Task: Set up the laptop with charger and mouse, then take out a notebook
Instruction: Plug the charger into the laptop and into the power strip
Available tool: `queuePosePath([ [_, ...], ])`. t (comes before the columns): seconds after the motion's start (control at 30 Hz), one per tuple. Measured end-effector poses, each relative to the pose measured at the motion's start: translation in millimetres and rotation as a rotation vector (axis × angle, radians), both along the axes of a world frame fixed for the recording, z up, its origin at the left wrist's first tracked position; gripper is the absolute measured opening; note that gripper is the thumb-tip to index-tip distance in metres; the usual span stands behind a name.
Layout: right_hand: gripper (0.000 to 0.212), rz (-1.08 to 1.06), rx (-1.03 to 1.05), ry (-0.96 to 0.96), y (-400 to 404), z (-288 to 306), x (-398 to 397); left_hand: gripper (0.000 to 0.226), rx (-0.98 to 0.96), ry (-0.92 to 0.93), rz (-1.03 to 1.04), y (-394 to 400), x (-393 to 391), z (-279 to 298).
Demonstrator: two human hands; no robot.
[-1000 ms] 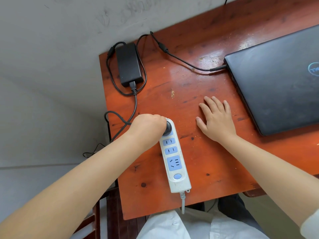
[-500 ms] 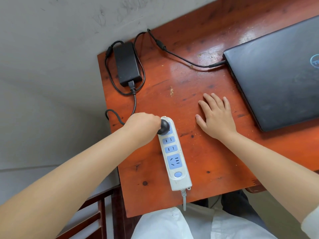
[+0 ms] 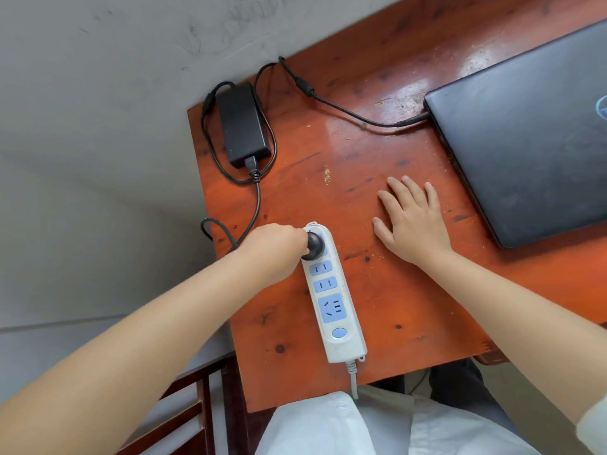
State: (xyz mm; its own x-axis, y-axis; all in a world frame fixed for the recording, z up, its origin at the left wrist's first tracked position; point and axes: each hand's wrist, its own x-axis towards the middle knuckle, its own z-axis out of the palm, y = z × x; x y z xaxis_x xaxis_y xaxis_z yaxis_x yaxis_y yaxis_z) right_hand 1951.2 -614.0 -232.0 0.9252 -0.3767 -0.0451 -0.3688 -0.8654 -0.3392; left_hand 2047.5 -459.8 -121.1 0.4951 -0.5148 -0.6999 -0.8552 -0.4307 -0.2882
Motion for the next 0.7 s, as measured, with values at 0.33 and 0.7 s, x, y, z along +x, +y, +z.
queuePosePath([
  [0.33,0.045,0.012,-0.009,0.011,-1.0,-3.5,-0.3,0.023,0.013,0.061,-0.027,-8.1,7.1,-10.8],
  [0.7,0.05,0.017,-0.002,0.064,-1.0,-2.3,-0.6,0.023,0.021,0.059,0.022,-11.4,1.6,-4.8],
])
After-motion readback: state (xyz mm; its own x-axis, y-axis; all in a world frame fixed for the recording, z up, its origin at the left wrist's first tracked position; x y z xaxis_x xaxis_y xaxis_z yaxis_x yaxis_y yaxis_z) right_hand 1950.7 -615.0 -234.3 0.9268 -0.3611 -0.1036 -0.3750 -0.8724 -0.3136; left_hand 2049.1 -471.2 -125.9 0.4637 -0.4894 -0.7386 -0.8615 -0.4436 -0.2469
